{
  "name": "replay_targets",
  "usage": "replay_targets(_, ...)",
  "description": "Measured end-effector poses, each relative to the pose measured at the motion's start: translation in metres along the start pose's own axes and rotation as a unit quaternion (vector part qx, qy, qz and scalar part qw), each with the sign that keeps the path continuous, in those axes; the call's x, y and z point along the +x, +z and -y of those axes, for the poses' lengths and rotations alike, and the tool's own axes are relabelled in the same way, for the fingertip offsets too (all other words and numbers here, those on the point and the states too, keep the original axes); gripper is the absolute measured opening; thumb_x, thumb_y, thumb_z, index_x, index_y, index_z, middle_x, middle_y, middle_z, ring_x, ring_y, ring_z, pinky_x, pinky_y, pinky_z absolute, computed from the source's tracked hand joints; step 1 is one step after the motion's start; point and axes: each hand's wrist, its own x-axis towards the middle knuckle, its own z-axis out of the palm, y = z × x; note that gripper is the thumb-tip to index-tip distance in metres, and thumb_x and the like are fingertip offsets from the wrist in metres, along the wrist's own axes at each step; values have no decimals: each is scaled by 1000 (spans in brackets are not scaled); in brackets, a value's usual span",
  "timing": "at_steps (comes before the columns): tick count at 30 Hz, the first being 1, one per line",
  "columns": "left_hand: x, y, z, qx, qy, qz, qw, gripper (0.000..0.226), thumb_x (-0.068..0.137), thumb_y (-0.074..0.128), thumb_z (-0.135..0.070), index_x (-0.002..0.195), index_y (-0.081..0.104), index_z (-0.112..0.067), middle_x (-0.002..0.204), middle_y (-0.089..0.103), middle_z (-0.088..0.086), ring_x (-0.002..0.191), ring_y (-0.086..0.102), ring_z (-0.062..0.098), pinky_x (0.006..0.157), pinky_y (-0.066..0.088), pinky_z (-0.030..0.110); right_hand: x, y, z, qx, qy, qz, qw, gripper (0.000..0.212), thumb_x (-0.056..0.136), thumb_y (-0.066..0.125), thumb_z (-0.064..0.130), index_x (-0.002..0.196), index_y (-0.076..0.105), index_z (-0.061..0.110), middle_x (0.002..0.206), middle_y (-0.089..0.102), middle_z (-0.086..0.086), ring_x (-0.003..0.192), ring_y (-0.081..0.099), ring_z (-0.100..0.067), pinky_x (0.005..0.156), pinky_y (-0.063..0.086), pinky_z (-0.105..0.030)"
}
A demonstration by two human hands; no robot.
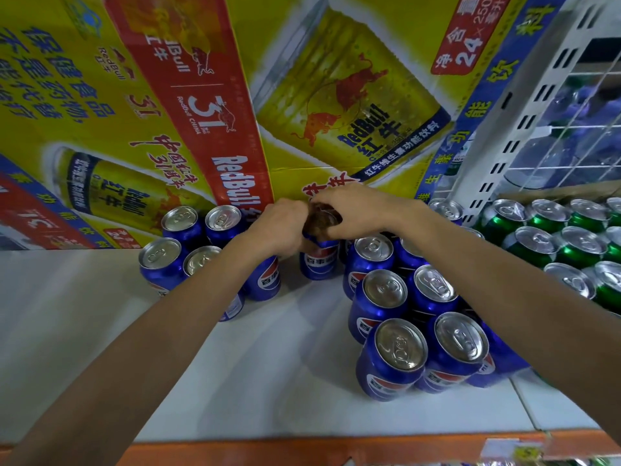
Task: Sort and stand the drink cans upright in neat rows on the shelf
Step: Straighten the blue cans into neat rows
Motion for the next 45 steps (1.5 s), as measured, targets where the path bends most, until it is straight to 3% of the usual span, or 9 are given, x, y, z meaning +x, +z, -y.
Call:
replay_targets(4,4,5,4,-15,10,-53,998,44,79,74,-20,117,55,-9,113,61,12,103,58,30,78,44,34,1,3,-2,-69,6,5,998,41,78,71,35,111,60,15,104,65,-7,96,60,-25,82,50,-40)
replay_targets(8,3,8,5,-34,-17,-29,999,67,72,81,-33,123,46,-9,114,59,15,103,58,34,78,47,38,2,8,3,-108,5,-36,993,40,81,68,38,107,61,9,105,63,-10,100,58,-28,82,46,-35)
replay_targets(13,4,10,-3,-49,-57,-74,994,70,68,83,-39,119,47,-8,113,61,16,104,59,35,81,47,39,-2,7,3,-111,22,-48,992,34,83,67,26,112,59,10,113,61,-11,108,55,-28,84,47,-38)
replay_targets(19,6,16,-11,-78,-64,-91,991,72,68,83,-41,117,45,-5,111,61,14,102,60,32,71,41,32,-8,0,10,-123,24,-73,989,15,85,59,10,98,65,14,100,65,-9,94,60,-29,66,42,-31)
replay_targets(25,8,17,-9,-80,-61,-97,990,71,67,83,-40,115,45,-6,110,60,14,102,59,33,71,40,32,-12,3,9,-114,21,-89,989,13,84,57,11,91,65,18,101,63,-5,94,58,-27,66,37,-30)
replay_targets(30,7,16,-3,-66,-33,-65,995,60,70,80,-44,109,50,-10,101,61,10,88,58,25,66,39,31,-14,3,12,-98,24,-83,991,13,85,58,9,79,58,21,101,62,-3,90,55,-22,67,35,-30)
replay_targets(35,-11,-9,8,-22,22,-2,1000,45,78,70,-48,102,59,-11,97,64,7,85,58,22,71,47,35,-15,5,11,-116,15,-87,989,19,86,54,6,96,66,16,104,62,-7,97,59,-27,69,44,-33)
replay_targets(40,-40,-22,37,138,-9,66,988,60,71,71,-60,112,58,-18,105,63,2,91,58,21,78,52,38,-16,7,13,-120,25,-76,990,16,87,57,13,102,62,15,108,58,-6,101,56,-27,68,41,-32)
replay_targets(45,-50,-12,36,216,1,38,976,67,73,71,-56,121,50,-15,114,60,7,100,55,26,83,49,38,-9,12,24,-164,35,-64,984,60,82,67,41,133,43,21,118,58,-11,106,57,-30,78,50,-41)
